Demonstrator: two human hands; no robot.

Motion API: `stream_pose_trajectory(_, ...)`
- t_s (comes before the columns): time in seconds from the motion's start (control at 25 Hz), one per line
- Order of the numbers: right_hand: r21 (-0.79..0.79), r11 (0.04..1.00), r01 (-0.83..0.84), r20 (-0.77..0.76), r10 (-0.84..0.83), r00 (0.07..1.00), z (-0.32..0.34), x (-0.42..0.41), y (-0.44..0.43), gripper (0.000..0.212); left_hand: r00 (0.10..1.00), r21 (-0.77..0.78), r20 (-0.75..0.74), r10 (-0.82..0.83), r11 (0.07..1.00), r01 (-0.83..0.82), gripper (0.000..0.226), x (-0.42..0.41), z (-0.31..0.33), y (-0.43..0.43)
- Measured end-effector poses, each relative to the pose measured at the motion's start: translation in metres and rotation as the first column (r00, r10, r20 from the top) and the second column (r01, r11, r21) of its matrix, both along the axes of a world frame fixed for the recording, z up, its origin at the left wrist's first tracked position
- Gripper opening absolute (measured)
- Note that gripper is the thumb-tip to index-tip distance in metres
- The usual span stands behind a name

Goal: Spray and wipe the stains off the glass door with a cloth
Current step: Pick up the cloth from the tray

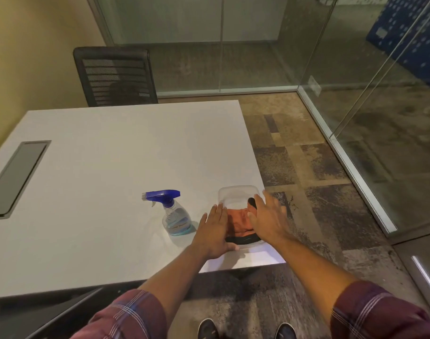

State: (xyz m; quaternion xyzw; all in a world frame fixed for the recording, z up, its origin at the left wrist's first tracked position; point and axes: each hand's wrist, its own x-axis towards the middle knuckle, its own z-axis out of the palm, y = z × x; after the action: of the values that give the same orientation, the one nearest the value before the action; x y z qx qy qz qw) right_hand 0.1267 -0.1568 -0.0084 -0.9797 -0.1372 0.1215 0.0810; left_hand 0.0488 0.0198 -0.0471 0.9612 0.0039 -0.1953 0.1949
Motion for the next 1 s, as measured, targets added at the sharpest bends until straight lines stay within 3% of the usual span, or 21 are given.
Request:
stream_pose_trajectory(0.28,-0.119,0.993,-0.017,-0.135,0.001,0.991,-0.024,0.036,0.003,0.068,1.000,-0.038,-0.006,0.018,0.999,-0.018,0.125,0.000,-0.014,0.002)
stream_pose_trajectory(0.4,-0.098,0.995,0.030,-0.084,-0.038,0.996,-0.033,0.032,0.003,0.051,1.000,-0.046,0.003,0.022,0.999,-0.022,0.127,0.002,-0.016,0.003)
stream_pose_trajectory(0.52,-0.018,0.999,0.050,-0.002,-0.050,0.999,-0.026,0.024,0.003,0.038,1.000,-0.028,0.012,0.016,0.999,-0.015,0.127,0.001,-0.015,0.002)
stream_pose_trajectory(0.64,0.098,0.992,0.085,-0.020,-0.083,0.996,-0.007,0.019,0.000,0.027,1.000,-0.045,0.006,0.004,0.999,-0.004,0.128,0.003,-0.013,0.003)
stream_pose_trajectory(0.76,0.238,0.969,0.063,-0.100,-0.040,0.994,0.024,0.016,-0.013,0.013,0.998,-0.168,-0.001,0.058,0.984,-0.057,0.132,0.004,-0.012,0.006)
stream_pose_trajectory(0.88,0.384,0.923,0.022,-0.135,0.033,0.990,0.068,0.012,-0.027,0.018,0.991,-0.300,0.042,0.129,0.947,-0.111,0.134,0.011,0.006,0.009)
stream_pose_trajectory(1.0,0.486,0.873,-0.034,-0.114,0.102,0.988,0.121,0.011,-0.043,0.022,0.985,-0.518,0.028,0.168,0.846,-0.129,0.138,0.032,0.055,0.004)
